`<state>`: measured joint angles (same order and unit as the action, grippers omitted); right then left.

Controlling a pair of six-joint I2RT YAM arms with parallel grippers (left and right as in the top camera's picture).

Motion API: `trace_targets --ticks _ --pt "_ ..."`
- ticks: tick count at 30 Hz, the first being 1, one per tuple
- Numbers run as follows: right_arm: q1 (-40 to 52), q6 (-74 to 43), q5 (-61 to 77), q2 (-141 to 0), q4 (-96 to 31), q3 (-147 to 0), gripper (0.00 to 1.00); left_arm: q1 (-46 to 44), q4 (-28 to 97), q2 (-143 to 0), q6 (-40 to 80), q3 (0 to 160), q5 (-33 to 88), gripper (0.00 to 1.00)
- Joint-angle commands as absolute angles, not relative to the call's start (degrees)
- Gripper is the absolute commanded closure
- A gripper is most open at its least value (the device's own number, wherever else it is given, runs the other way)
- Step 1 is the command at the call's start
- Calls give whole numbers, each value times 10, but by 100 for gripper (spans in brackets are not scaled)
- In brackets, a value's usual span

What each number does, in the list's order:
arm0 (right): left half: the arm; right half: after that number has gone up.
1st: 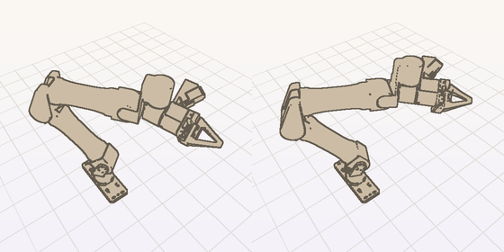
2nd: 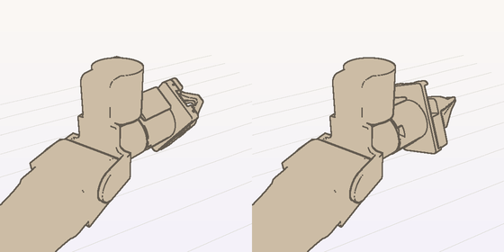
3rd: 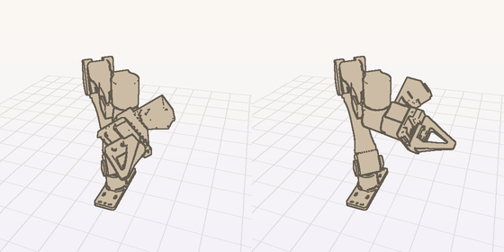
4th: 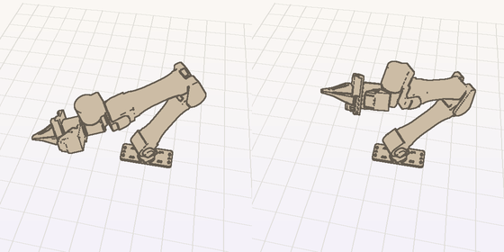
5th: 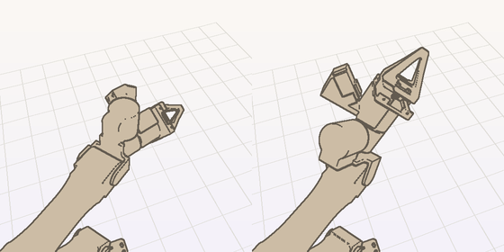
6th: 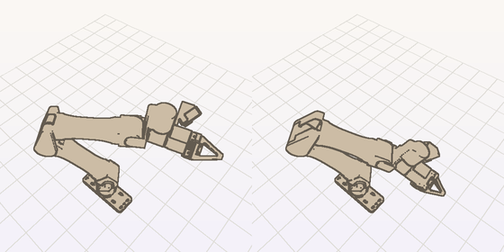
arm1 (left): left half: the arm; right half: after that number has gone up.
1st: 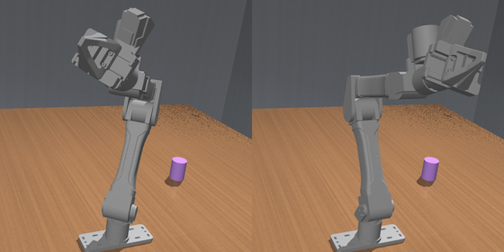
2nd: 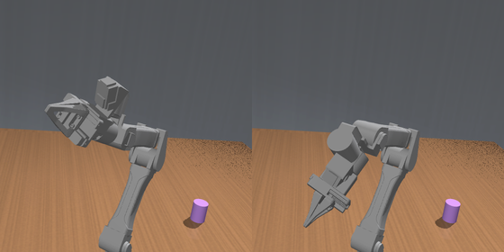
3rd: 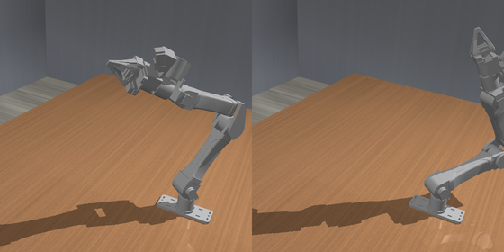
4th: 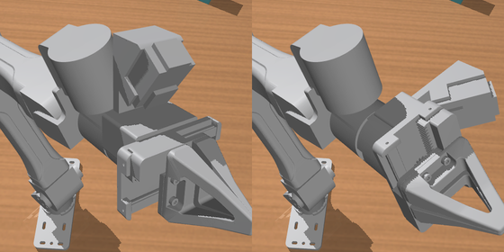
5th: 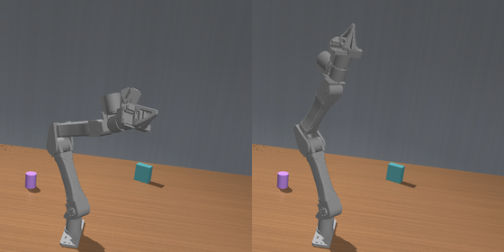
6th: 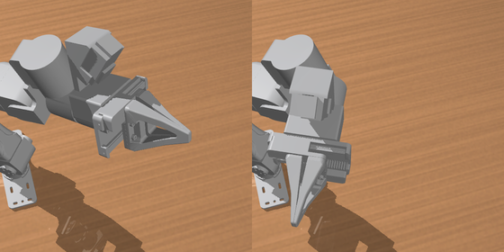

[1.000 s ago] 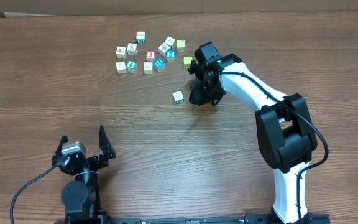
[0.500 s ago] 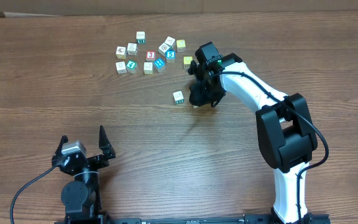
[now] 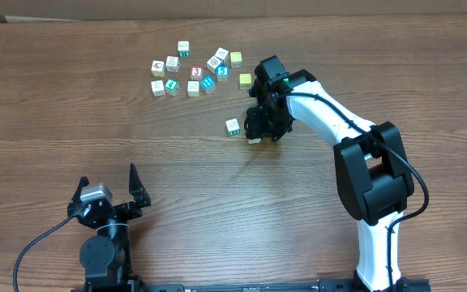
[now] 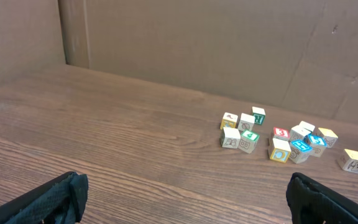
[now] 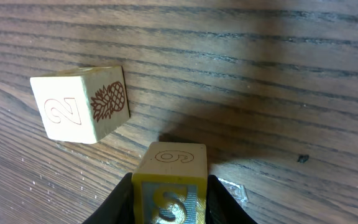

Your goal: Form a circle

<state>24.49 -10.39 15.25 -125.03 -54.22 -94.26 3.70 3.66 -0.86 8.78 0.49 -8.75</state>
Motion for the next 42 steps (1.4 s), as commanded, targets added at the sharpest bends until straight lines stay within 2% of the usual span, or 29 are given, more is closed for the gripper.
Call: trace_targets --ticks 1,11,26,42 --pt "252 -123 156 -1253 -546 -940 75 30 37 -3 77 3 -83 0" --pt "281 -165 149 -1253 -549 -940 75 30 36 -3 77 3 -83 0" --pt "299 -162 51 -1253 -543 -940 75 30 37 -3 77 3 -83 0" --pt "299 -160 51 -1253 -521 -940 74 30 36 -3 77 3 -83 1"
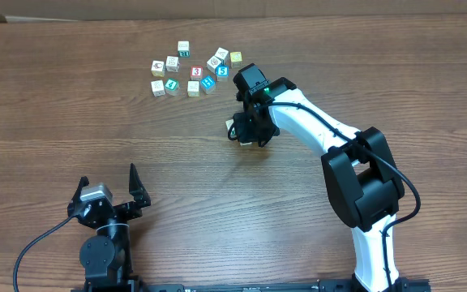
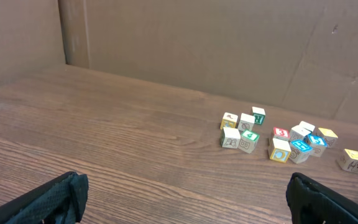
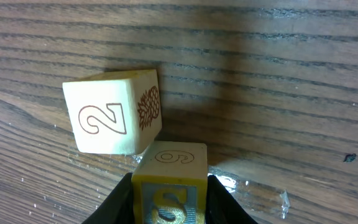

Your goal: Form a circle

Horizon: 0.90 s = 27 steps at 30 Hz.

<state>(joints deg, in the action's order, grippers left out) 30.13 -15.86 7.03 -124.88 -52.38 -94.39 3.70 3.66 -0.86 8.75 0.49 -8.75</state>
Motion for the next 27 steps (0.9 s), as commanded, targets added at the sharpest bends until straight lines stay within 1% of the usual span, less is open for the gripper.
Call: trace_targets --ticks 1,14,19,27 --pt "299 -158 51 -1253 -521 -940 74 30 37 -3 77 3 -83 0" --pt "300 -145 51 -1253 -519 -940 74 30 37 -3 77 3 -83 1" --pt "300 -146 52 -1253 -521 -940 59 30 37 -3 77 3 -83 1" --pt "300 -146 52 -1253 -521 -940 55 30 37 -3 77 3 -83 0"
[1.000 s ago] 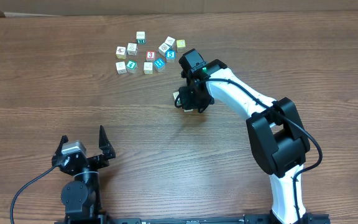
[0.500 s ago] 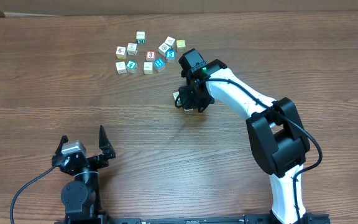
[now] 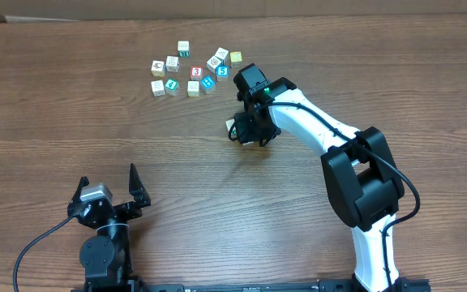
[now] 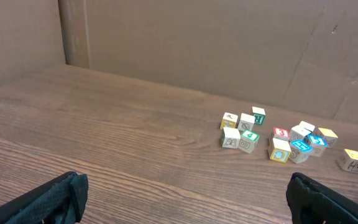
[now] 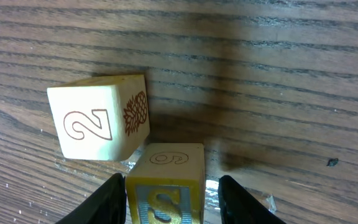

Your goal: Form a circle

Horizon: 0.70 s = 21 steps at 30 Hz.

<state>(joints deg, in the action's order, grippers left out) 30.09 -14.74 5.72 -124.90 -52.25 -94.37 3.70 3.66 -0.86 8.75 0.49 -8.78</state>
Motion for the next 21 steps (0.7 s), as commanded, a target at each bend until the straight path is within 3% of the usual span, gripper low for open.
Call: trace_targets --ticks 1,9,21 --pt "300 -146 52 -1253 -522 -940 55 30 36 -3 77 3 -83 1" --pt "300 -146 52 -1253 -526 -940 71 30 37 -3 77 3 -83 0" --pt "300 -146 63 -1253 -517 -940 72 30 37 -3 77 3 -83 0"
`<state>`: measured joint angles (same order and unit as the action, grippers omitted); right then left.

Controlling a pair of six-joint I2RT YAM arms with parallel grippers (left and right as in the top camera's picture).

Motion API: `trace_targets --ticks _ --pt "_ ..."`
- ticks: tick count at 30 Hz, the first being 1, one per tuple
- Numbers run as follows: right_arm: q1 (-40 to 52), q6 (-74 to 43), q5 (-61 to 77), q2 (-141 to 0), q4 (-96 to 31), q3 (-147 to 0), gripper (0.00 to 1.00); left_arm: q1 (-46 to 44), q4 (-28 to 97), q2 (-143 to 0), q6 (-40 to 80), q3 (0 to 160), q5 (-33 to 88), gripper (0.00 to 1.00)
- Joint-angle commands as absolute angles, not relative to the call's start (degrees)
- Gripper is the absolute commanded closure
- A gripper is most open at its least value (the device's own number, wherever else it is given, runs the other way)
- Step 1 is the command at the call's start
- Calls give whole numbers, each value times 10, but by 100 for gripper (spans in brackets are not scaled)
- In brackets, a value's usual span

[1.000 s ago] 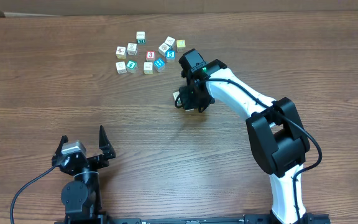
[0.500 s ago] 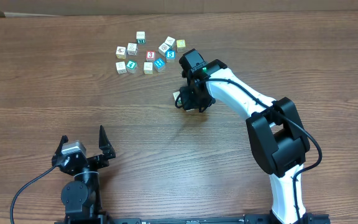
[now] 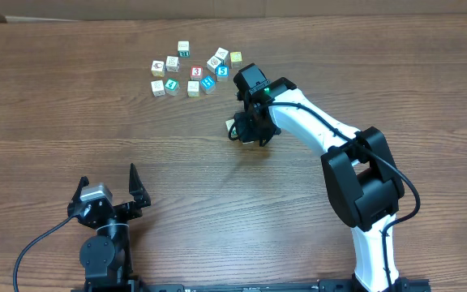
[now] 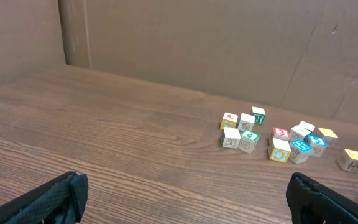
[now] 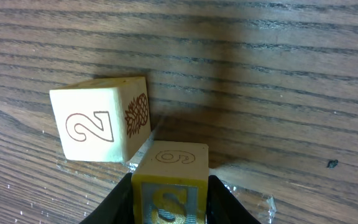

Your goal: Form a circle

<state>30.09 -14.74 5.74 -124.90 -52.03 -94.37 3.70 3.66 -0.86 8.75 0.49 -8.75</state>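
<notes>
My right gripper [image 5: 169, 200] is shut on a yellow block [image 5: 169, 179] with a 6 on top and an S on its side. The block rests on the wooden table, its corner touching a pale block [image 5: 98, 127] marked 2 and a pineapple. Overhead, the right gripper [image 3: 250, 130] hides the yellow block, and only the pale block's [image 3: 230, 125] edge shows. Several more blocks [image 3: 191, 70] lie in a loose cluster at the far side. My left gripper [image 3: 108, 190] is open near the front edge, holding nothing.
The left wrist view shows the cluster of blocks [image 4: 278, 137] far ahead and a lone yellow block [image 4: 355, 160] to its right. A cardboard wall [image 4: 197, 43] backs the table. The right arm [image 3: 323, 122] stretches across the right half.
The right gripper's fingers stood apart from the yellow block; now they press against its sides again. The blocks and the left arm have not moved.
The right gripper held the yellow block a little right of the pale 2 block. Then it was further left, with the yellow block against the 2 block, which had turned. Then the fingers stood off the block, and now they are shut on it again.
</notes>
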Motion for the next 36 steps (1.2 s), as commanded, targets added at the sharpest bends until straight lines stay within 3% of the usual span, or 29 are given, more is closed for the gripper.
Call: trace_targets --ticks 1,36 --pt "300 -146 62 -1253 -516 -940 72 30 36 -3 77 3 -83 1" --pt "300 -132 48 -1253 -506 -940 71 30 36 -3 77 3 -83 0"
